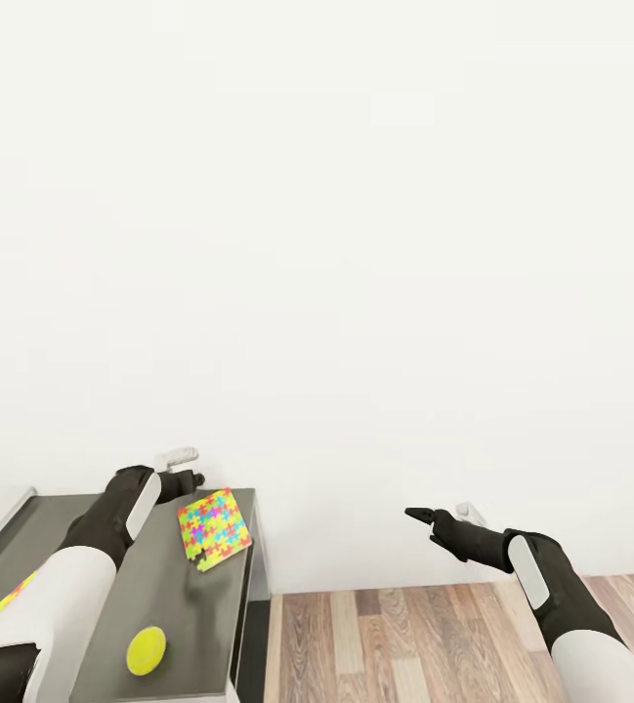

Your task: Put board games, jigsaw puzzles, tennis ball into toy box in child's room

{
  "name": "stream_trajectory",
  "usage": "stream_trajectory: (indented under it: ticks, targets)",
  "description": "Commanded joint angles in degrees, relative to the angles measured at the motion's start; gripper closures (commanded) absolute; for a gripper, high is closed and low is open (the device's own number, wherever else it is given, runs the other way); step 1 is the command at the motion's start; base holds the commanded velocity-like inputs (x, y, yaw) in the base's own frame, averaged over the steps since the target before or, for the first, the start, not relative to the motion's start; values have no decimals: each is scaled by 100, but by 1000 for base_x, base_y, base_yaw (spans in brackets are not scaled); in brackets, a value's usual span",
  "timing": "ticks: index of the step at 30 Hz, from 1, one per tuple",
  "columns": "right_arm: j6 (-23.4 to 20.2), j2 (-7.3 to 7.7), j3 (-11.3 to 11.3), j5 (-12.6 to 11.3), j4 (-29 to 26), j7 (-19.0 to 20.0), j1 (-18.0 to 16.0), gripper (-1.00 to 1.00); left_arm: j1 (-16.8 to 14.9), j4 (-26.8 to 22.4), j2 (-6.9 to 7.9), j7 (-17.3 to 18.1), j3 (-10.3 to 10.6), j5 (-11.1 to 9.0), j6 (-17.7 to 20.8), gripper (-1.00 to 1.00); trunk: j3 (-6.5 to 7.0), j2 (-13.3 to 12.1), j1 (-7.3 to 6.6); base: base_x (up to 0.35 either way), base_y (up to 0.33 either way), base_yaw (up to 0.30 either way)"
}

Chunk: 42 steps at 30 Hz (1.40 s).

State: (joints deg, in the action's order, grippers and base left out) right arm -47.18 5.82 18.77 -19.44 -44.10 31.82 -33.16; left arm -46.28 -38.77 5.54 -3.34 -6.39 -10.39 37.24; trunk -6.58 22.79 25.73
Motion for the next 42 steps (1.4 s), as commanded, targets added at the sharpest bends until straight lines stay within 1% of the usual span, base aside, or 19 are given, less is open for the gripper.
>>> stream_trajectory:
  ticks: [1,11,18,26,36,42]
  targets:
    - [-37,-2,16,2,-2,19,-6,-100,-4,-7,0,-35,-3,-60,29,-100,-13,13,5,103,0,0]
    - [-37,-2,15,2,-2,24,-6,-100,-4,-7,-3,-35,-3,-60,29,-100,-17,13,5,24,0,2]
    - [-37,-1,14,2,-2,25,-6,-100,-4,-7,-1,-35,-3,-60,31,-100,-56,13,5,24,-7,81]
    - [-37,0,17,2,-2,26,-6,-100,-4,-7,-7,-35,-3,-60,37,-100,-107,13,5,161,-119,102]
    - [-37,-1,15,2,-2,26,-6,-100,-4,-7,-9,-35,-3,-60,33,-100,-119,13,5,43,-34,15]
    - [-37,-2,13,2,-2,26,-6,-100,-4,-7,-9,-35,-3,-60,34,-100,-158,13,5,86,-86,1]
